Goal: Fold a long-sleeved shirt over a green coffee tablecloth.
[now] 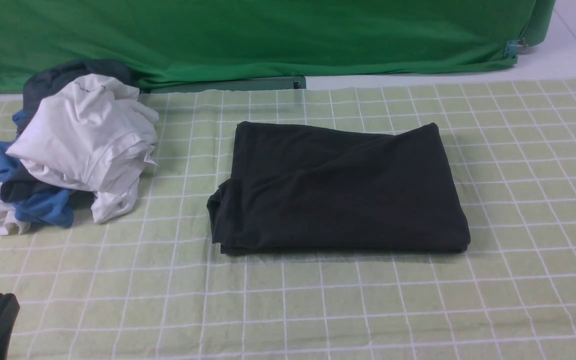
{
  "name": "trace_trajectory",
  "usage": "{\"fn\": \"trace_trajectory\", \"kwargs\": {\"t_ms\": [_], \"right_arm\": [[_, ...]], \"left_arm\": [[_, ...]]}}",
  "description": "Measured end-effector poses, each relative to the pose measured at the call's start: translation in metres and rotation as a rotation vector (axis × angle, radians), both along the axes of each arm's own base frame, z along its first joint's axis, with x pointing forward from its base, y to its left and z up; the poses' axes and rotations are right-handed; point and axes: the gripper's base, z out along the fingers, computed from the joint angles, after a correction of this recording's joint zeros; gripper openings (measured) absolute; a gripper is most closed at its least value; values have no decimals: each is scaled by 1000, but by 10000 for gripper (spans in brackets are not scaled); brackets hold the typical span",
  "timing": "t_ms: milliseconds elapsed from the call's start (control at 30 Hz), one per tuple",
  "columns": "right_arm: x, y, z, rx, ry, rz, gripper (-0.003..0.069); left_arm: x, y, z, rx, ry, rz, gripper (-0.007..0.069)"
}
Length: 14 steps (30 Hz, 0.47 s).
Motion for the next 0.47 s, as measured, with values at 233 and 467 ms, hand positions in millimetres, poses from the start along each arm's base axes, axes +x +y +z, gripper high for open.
{"fn": "trace_trajectory", "kwargs": {"t_ms": [233,467], "right_arm": [[0,0,0,0,0,0,239],[0,0,0,0,0,0,239]], "left_arm": [[0,0,0,0,0,0,17],[0,0,0,0,0,0,26]]}}
